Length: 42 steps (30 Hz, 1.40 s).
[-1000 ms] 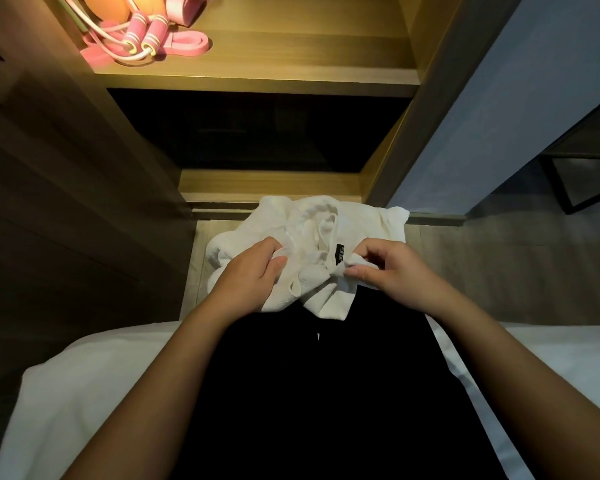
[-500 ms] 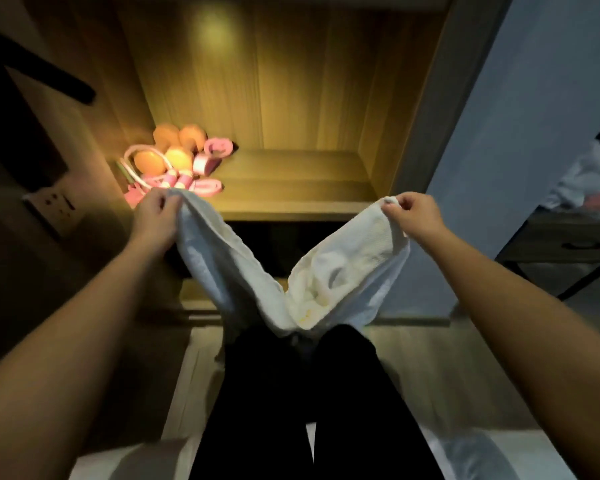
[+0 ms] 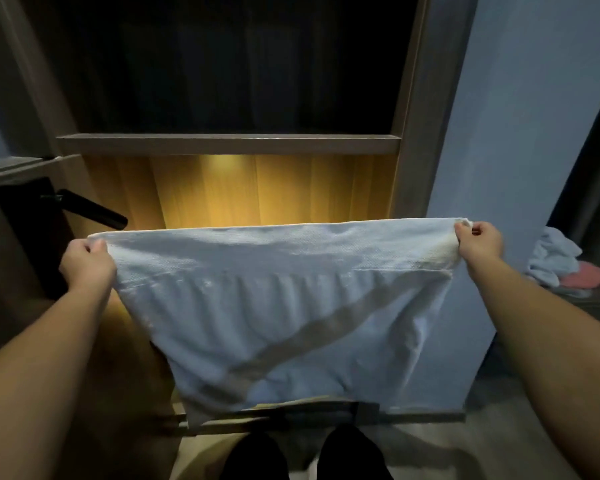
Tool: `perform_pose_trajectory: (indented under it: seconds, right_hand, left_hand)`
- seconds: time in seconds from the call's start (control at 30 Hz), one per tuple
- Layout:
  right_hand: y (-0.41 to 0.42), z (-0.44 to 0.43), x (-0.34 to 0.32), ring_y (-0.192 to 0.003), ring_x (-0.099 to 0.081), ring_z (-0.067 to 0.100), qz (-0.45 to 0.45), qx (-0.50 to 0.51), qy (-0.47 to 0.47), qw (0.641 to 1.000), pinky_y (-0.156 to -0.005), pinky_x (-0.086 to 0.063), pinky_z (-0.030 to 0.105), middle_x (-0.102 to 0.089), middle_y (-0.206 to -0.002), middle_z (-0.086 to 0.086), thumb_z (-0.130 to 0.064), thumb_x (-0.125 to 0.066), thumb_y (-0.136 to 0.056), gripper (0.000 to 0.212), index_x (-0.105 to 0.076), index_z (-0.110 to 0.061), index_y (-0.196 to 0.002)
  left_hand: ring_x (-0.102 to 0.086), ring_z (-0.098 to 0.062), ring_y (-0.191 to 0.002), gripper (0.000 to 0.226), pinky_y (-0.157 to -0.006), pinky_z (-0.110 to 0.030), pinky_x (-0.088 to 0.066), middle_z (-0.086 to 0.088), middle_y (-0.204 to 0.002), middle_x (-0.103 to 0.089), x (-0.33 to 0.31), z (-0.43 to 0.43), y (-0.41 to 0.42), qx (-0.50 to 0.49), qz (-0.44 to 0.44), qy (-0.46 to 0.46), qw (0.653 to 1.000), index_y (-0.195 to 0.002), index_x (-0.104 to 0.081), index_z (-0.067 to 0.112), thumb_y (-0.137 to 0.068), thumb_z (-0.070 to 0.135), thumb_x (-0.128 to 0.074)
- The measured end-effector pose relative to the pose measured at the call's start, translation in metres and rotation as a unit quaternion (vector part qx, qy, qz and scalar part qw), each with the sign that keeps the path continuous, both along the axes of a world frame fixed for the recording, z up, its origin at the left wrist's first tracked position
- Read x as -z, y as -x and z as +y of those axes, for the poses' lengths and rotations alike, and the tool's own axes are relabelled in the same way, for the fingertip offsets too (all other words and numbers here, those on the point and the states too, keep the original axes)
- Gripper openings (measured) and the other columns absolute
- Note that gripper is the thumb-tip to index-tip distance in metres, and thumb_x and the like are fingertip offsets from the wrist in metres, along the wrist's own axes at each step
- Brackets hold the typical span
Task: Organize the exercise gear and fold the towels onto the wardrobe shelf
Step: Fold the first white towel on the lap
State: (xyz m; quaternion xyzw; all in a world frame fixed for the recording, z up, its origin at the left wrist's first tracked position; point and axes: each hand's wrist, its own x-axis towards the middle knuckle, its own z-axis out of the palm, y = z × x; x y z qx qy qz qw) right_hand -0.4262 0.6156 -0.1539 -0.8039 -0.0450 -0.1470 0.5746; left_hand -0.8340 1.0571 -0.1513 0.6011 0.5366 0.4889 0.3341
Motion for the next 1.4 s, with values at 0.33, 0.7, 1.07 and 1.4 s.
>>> perform_pose_trajectory:
  seconds: [0.33, 0.7, 1.07, 1.4]
  right_hand:
    - [0.008, -0.004, -0.002, -0.080, -0.049, 0.027, 0.012, -0.003, 0.078, 0.997, -0.070, -0.034, 0.032, -0.055, -0.086, 0.013, -0.035, -0.052, -0.096, 0.027, -0.054, -0.009, -0.089]
    - [0.045, 0.027, 0.009, -0.081, -0.049, 0.023, 0.015, -0.105, 0.087, 0.991, -0.067, -0.036, 0.030, -0.055, -0.087, 0.009, -0.028, -0.051, -0.098, 0.022, -0.057, -0.007, -0.091]
    - [0.190, 0.102, -0.038, -0.084, -0.065, 0.020, -0.088, -0.519, 0.057, 0.848, -0.072, -0.055, 0.028, -0.067, -0.092, 0.008, -0.024, -0.068, -0.088, 0.015, -0.069, -0.011, -0.094]
    - [0.165, 0.084, 0.035, -0.105, -0.067, 0.016, 0.096, -0.626, 0.164, 0.756, -0.090, -0.055, 0.031, -0.070, -0.114, -0.001, -0.035, -0.076, -0.080, 0.041, -0.065, -0.018, -0.116]
  left_hand:
    - [-0.057, -0.034, -0.106, 0.020, -0.097, -0.045, -0.047, -0.014, -0.114, -0.058, -0.006, 0.002, 0.000, -0.008, -0.008, -0.022, 1.000, -0.102, -0.054, 0.018, -0.099, 0.034, -0.042]
    - [-0.054, -0.042, -0.108, 0.033, -0.091, -0.041, -0.043, -0.024, -0.110, -0.059, 0.002, -0.033, -0.019, 0.099, 0.070, -0.044, 0.992, -0.112, -0.058, 0.001, -0.100, 0.028, -0.043]
    - [-0.058, -0.008, -0.113, 0.038, -0.094, -0.028, -0.046, 0.006, -0.121, -0.066, -0.037, -0.186, -0.105, 0.619, 0.210, -0.181, 0.735, -0.121, -0.062, 0.033, -0.085, 0.033, -0.072]
    - [-0.060, 0.002, -0.081, 0.012, -0.072, -0.018, -0.044, 0.010, -0.087, -0.070, -0.030, -0.177, -0.089, 0.502, 0.067, -0.227, 0.832, -0.088, -0.066, 0.034, -0.091, 0.023, -0.066]
